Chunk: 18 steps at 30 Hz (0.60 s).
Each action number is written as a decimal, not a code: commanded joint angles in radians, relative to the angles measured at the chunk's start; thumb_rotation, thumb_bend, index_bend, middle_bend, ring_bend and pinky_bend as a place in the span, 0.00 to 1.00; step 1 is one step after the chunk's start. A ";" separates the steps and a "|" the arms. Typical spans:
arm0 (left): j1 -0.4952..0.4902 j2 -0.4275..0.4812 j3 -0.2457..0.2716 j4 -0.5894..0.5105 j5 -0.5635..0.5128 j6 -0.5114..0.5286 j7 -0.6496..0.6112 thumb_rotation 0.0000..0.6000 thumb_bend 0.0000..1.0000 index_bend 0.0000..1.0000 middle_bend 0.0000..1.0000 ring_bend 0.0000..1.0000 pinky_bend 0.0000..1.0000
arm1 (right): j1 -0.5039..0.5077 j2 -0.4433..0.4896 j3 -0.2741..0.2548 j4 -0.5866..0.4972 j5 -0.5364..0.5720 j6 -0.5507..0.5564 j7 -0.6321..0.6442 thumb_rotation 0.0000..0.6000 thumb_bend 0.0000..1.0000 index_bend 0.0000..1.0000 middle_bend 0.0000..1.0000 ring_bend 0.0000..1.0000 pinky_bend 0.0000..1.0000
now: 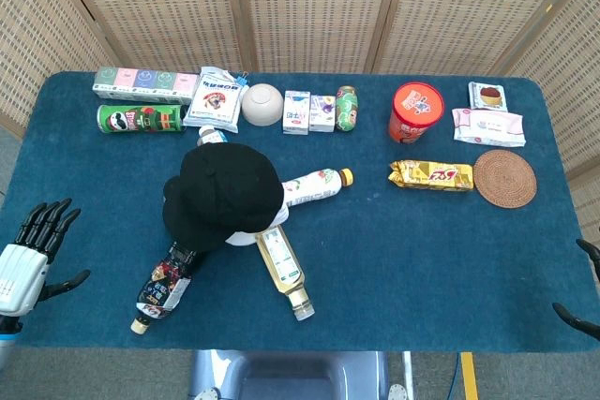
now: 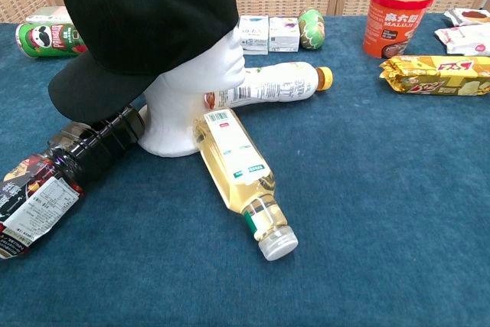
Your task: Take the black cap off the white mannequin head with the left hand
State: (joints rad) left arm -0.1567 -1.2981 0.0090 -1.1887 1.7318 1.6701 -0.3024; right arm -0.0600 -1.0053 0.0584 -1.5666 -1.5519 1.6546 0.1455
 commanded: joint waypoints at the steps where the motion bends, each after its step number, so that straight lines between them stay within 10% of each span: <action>1: -0.002 0.001 0.001 0.003 0.001 0.000 -0.003 1.00 0.00 0.00 0.00 0.00 0.00 | 0.001 -0.001 0.001 0.002 0.001 -0.002 -0.001 1.00 0.00 0.14 0.00 0.00 0.00; 18: -0.178 -0.159 -0.065 0.326 0.034 -0.027 -0.243 1.00 0.01 0.00 0.00 0.00 0.00 | 0.007 0.000 -0.002 -0.007 0.001 -0.019 -0.004 1.00 0.00 0.14 0.00 0.00 0.00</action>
State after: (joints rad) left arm -0.2815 -1.3962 -0.0312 -0.9243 1.7730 1.6715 -0.4897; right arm -0.0518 -1.0062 0.0562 -1.5723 -1.5516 1.6336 0.1403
